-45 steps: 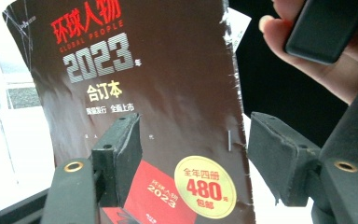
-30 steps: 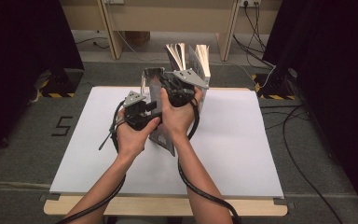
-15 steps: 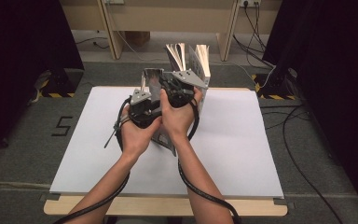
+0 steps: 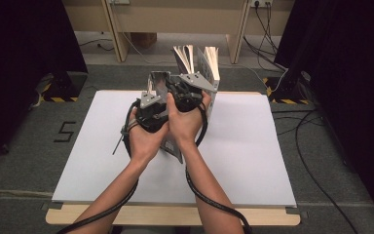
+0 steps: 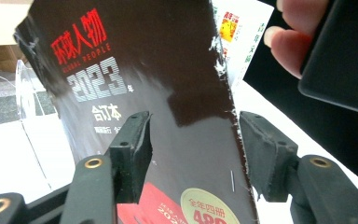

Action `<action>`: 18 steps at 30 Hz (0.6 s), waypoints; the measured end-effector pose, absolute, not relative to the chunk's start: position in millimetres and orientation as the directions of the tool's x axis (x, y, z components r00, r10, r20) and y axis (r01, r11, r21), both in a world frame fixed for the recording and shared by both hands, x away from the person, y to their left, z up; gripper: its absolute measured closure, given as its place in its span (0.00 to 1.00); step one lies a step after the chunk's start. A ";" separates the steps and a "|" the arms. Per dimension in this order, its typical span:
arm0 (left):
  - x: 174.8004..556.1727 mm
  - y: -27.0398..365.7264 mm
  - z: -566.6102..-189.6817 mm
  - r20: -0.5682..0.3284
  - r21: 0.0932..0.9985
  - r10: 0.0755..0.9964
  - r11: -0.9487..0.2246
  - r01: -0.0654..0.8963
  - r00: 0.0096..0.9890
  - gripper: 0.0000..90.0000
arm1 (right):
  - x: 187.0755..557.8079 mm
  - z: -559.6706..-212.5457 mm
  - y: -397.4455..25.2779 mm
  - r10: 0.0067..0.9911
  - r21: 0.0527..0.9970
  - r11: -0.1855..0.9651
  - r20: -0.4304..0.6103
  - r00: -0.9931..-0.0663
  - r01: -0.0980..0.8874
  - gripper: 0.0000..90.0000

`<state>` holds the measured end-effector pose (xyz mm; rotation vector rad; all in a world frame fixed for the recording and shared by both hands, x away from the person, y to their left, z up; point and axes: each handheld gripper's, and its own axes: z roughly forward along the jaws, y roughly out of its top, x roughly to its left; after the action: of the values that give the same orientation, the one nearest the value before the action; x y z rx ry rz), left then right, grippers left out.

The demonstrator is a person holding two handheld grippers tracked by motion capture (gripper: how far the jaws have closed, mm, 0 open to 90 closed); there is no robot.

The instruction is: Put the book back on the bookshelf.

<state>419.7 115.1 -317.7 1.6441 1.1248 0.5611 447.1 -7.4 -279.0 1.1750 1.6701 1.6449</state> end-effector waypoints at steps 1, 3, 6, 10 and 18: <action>420.5 114.5 -318.3 -0.161 0.916 0.875 -0.041 0.399 0.458 0.49 | 447.5 -279.1 -7.8 0.845 0.969 -0.107 0.206 -0.493 0.222 0.97; 420.5 114.2 -318.8 -0.164 0.916 0.872 -0.039 0.400 0.462 0.51 | 447.5 -279.2 -7.8 0.845 0.970 -0.104 0.203 -0.495 0.220 0.97; 420.3 114.1 -318.8 -0.170 0.915 0.867 -0.039 0.402 0.469 0.57 | 447.0 -279.3 -7.3 0.839 0.967 -0.111 0.215 -0.499 0.230 0.97; 421.5 116.5 -319.4 -0.187 0.909 0.859 -0.032 0.415 0.476 0.59 | 445.7 -279.5 -7.0 0.837 0.965 -0.112 0.221 -0.500 0.239 0.97; 419.5 120.6 -321.9 -0.203 0.906 0.851 -0.025 0.423 0.485 0.64 | 445.1 -282.1 -8.4 0.824 0.959 -0.118 0.239 -0.513 0.258 0.97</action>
<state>419.5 120.6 -321.9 1.6428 1.1122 0.4916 445.1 -8.4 -282.1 1.1948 1.7087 1.6702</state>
